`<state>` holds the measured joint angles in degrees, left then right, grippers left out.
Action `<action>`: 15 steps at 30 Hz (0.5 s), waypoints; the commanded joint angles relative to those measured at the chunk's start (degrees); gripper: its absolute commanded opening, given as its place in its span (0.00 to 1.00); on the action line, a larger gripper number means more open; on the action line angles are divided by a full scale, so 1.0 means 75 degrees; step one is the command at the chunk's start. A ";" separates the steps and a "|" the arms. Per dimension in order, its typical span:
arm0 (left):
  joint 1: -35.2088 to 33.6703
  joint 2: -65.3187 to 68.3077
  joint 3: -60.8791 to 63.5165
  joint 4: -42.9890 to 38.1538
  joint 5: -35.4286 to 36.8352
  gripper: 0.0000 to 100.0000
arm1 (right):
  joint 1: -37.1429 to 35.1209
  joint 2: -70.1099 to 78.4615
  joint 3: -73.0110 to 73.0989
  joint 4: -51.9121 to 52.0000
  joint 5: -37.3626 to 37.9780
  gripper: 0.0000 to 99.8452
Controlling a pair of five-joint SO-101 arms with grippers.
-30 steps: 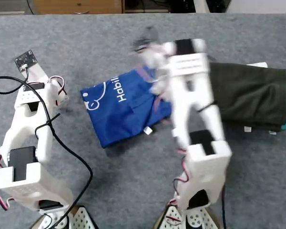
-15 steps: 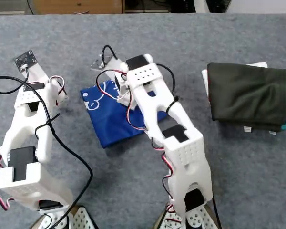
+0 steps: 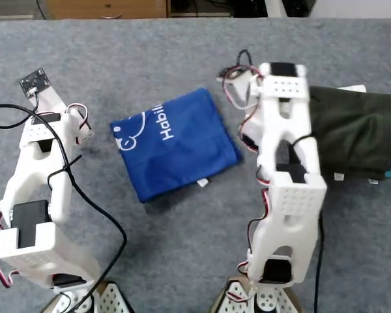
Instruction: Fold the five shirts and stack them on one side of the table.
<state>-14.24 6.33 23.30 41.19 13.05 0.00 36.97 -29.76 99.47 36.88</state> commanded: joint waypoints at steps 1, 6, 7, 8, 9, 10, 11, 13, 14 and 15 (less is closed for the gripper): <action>-0.0070 -0.0346 -0.0094 -0.0094 -0.0059 0.02 | -0.0053 -0.0533 -0.0932 0.0387 -0.0047 0.00; 0.0012 -0.0416 -0.0164 -0.0023 -0.0023 0.02 | -0.1342 -0.1213 -0.0873 0.0375 -0.0844 0.00; 0.0105 -0.0451 -0.0199 -0.0023 -0.0012 0.02 | -0.1612 -0.1272 -0.0768 0.0363 -0.0973 0.00; 0.0199 -0.0557 -0.0305 0.0059 -0.0012 0.02 | -0.1846 -0.1284 -0.0651 0.0352 -0.1078 0.00; 0.0316 -0.0756 -0.0457 0.0399 0.0000 0.02 | -0.2022 -0.1284 -0.0533 0.0328 -0.1149 0.00; 0.0469 -0.0944 -0.0621 0.0785 0.0000 0.02 | -0.2127 -0.1237 -0.0404 0.0164 -0.1196 0.00; 0.0668 -0.1108 -0.0727 0.1078 0.0023 0.02 | -0.2186 -0.1178 -0.0264 -0.0035 -0.1196 0.00; 0.1219 -0.1295 -0.0774 0.1196 0.0281 0.02 | -0.2174 -0.1002 0.0018 -0.0598 -0.1254 0.00; 0.1477 -0.1330 -0.0832 0.1114 0.0410 0.02 | -0.2139 -0.0885 0.0170 -0.0903 -0.1336 0.00; 0.1688 -0.1319 -0.0867 0.0938 0.0492 0.02 | -0.2057 -0.0733 0.0334 -0.1184 -0.1371 0.00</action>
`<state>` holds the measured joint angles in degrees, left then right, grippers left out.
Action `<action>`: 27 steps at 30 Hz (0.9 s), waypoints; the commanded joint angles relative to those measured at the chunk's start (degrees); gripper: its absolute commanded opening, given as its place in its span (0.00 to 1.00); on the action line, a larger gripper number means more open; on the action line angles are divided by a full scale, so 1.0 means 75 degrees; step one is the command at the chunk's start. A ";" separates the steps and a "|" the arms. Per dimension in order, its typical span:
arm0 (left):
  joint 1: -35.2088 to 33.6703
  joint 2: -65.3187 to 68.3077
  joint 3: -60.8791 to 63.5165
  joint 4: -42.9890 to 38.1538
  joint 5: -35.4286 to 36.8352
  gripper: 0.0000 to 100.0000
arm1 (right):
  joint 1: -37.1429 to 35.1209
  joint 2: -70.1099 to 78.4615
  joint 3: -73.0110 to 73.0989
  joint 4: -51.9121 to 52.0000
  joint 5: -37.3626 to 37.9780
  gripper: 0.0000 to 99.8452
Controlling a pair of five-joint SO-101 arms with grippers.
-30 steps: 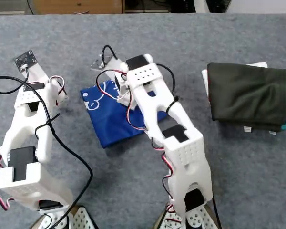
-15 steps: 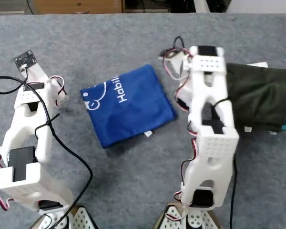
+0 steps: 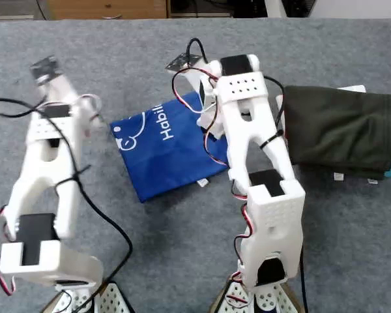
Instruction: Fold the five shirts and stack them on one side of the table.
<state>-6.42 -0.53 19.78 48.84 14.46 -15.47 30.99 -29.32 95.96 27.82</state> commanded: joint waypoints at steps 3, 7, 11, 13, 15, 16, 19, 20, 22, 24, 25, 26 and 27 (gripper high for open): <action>0.0926 -0.0135 -0.0188 -0.1184 0.0352 0.02 | 0.0346 0.0627 0.0522 -0.1395 -0.0176 0.00; 0.0867 0.0944 0.0000 -0.2696 0.0305 0.02 | 0.0850 0.1307 0.0510 -0.1688 -0.0176 0.00; 0.0715 0.2350 -0.0598 -0.2907 0.0293 0.02 | 0.0967 0.1377 0.0275 -0.1524 -0.0176 0.00; 0.0656 0.2866 -0.1325 -0.2450 0.0316 0.02 | 0.0838 0.1201 -0.0100 -0.1196 -0.0176 0.00; 0.0633 0.3229 -0.2180 -0.1700 0.0328 0.02 | 0.0651 0.0979 -0.0545 -0.0914 -0.0188 0.00; 0.0598 0.3311 -0.2590 -0.1278 0.0316 0.02 | 0.0568 0.0850 -0.0791 -0.0774 -0.0188 0.00; 0.0399 0.3370 -0.3845 0.0094 0.0316 0.02 | 0.0428 0.0522 -0.1495 -0.0316 -0.0188 0.00; 0.0328 0.3300 -0.4302 0.0668 0.0316 0.02 | 0.0416 0.0416 -0.1717 -0.0141 -0.0188 0.00; 0.0223 0.3100 -0.5204 0.1805 0.0293 0.02 | 0.0440 0.0240 -0.2163 0.0246 -0.0188 0.00; 0.0188 0.2948 -0.5896 0.2731 0.0281 0.02 | 0.0486 0.0064 -0.2549 0.0703 -0.0188 0.00; 0.0152 0.2866 -0.6201 0.3153 0.0281 0.02 | 0.0533 -0.0041 -0.2643 0.0856 -0.0188 0.00; 0.0141 0.2772 -0.6447 0.3575 0.0164 0.02 | 0.0580 -0.0182 -0.2643 0.0867 -0.0188 0.00; 0.0152 0.2655 -0.6646 0.3985 -0.0105 0.02 | 0.0627 -0.0369 -0.2526 0.0867 -0.0188 0.00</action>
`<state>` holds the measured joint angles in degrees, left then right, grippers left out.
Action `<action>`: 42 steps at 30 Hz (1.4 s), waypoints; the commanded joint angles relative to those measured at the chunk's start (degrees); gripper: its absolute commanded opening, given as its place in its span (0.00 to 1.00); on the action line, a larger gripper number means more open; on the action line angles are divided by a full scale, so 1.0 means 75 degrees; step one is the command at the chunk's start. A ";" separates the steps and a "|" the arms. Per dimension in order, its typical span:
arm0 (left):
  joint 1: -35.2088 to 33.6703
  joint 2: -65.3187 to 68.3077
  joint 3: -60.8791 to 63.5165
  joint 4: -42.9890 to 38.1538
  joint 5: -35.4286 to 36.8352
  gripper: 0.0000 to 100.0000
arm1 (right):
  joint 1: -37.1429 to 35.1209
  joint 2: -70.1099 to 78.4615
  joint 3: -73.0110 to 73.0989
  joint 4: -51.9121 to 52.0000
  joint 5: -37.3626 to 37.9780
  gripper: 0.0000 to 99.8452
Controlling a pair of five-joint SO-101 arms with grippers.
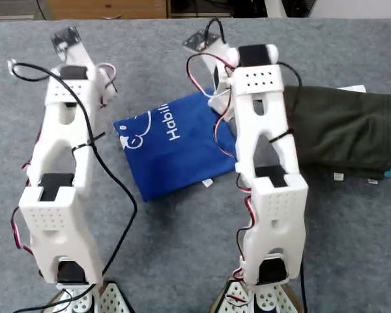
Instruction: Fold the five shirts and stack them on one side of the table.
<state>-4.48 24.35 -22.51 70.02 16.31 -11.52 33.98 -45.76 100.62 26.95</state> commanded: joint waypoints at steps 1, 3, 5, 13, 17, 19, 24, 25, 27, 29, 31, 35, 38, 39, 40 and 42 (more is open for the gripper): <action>-0.0094 -0.0803 -0.1102 0.1500 -0.0656 0.02 | 0.0182 -0.1026 -0.0170 0.0246 -0.0059 0.00; -0.0035 -0.1108 -0.1102 0.2040 -0.1102 0.02 | 0.0287 -0.1659 0.0299 0.0223 -0.0047 0.00; -0.0117 -0.1518 -0.0844 0.2297 -0.1371 0.02 | 0.0287 -0.2385 0.0932 0.0223 -0.0023 0.00; -0.0551 -0.3874 0.3177 0.1055 -0.2356 0.02 | 0.0275 -0.4683 0.4683 0.0176 -0.0012 0.01; -0.0985 -0.4378 0.6295 -0.1735 -0.2379 0.02 | 0.0322 -0.4859 0.6218 -0.0903 -0.0117 0.01; -0.1102 -0.4308 0.7877 -0.3645 -0.2239 0.02 | 0.0217 -0.4812 0.6851 -0.1864 -0.0973 0.01; -0.1371 -0.4519 0.9061 -0.5134 -0.1664 0.02 | -0.0275 -0.4108 0.7519 -0.4079 -0.4736 0.14; -0.1442 -0.4554 0.8979 -0.5017 -0.1641 0.02 | -0.0416 -0.3851 0.7390 -0.4161 -0.5240 0.18; -0.1477 -0.4507 0.8979 -0.5040 -0.1664 0.02 | -0.0662 -0.3218 0.7027 -0.4149 -0.6013 0.24; -0.1477 -0.4413 0.8932 -0.5029 -0.1664 0.02 | -0.0733 -0.2538 0.6535 -0.4173 -0.6799 0.26; -0.1465 -0.4343 0.8908 -0.5040 -0.1664 0.02 | -0.0721 -0.1823 0.5984 -0.4185 -0.7349 0.28; -0.1489 -0.4343 0.8908 -0.5040 -0.1664 0.02 | -0.0674 -0.0440 0.4917 -0.4149 -0.7619 0.31; -0.1500 -0.4331 0.8908 -0.5040 -0.1664 0.02 | -0.0674 0.0346 0.4284 -0.4126 -0.7549 0.31; -0.1500 -0.4331 0.8908 -0.5040 -0.1664 0.02 | -0.0686 0.0510 0.4132 -0.4079 -0.7549 0.31; -0.1500 -0.4331 0.8908 -0.5040 -0.1664 0.02 | -0.0686 0.0662 0.3968 -0.3950 -0.7549 0.31; -0.1500 -0.4331 0.8908 -0.5029 -0.1664 0.02 | -0.0674 0.0897 0.3686 -0.3763 -0.7549 0.28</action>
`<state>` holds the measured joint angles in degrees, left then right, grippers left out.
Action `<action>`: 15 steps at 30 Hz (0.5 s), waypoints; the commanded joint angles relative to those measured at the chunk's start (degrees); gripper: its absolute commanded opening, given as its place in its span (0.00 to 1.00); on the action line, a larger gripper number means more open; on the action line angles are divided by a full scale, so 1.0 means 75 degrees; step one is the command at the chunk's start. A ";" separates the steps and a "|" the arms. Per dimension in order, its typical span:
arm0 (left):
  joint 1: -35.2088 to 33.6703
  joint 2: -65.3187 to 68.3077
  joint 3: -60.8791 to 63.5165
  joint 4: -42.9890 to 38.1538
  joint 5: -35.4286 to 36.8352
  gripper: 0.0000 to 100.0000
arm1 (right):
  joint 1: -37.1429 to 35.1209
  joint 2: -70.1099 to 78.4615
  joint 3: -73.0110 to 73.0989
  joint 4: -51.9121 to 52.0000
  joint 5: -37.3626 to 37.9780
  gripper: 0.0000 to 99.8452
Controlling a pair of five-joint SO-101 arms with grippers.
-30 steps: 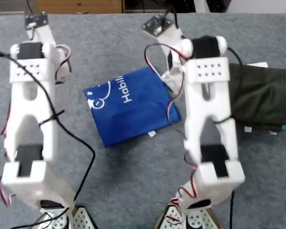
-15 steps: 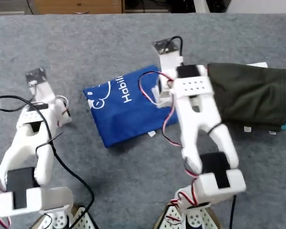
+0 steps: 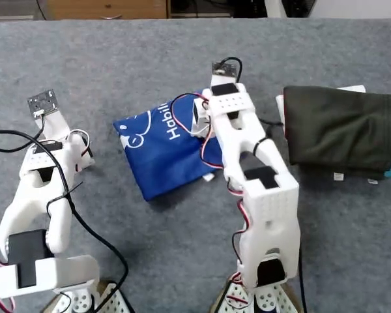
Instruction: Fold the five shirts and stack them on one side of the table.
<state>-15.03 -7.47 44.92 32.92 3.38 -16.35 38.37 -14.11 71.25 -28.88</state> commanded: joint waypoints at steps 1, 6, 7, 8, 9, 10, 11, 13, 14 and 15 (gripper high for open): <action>-0.0105 -0.0088 -0.0082 -0.0082 0.0059 0.02 | -0.0006 0.0416 -0.0639 0.0223 -0.0105 0.25; -0.0105 -0.0088 -0.0082 -0.0082 0.0059 0.02 | 0.0006 0.0885 -0.1061 0.0703 0.0656 0.03; -0.0105 -0.0088 -0.0070 -0.0082 0.0059 0.02 | 0.0006 0.0944 -0.1143 0.0821 0.0785 0.00; -0.0105 -0.0088 -0.0070 -0.0082 0.0059 0.02 | 0.0018 0.0979 -0.1213 0.0985 0.0844 0.00; -0.0105 -0.0088 -0.0070 -0.0082 0.0059 0.02 | 0.0076 0.0990 -0.1307 0.1184 0.0914 0.00; -0.0105 -0.0088 -0.0070 -0.0082 0.0059 0.02 | 0.0158 0.0990 -0.1448 0.1371 0.0903 0.00; -0.0105 -0.0088 -0.0070 -0.0082 0.0047 0.02 | 0.0252 0.0990 -0.1647 0.1571 0.0903 0.00; -0.0117 -0.0088 -0.0070 -0.0082 0.0047 0.02 | 0.0498 0.0990 -0.2221 0.2028 0.0914 0.00; -0.0117 -0.0088 -0.0070 -0.0082 0.0047 0.02 | 0.0639 0.0990 -0.2596 0.2309 0.0914 0.00; -0.0117 -0.0088 -0.0070 -0.0082 0.0047 0.02 | 0.0779 0.0990 -0.3077 0.2626 0.0926 0.00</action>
<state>-15.30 -7.47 44.92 32.92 3.56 -13.63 46.11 -29.76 85.14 -22.55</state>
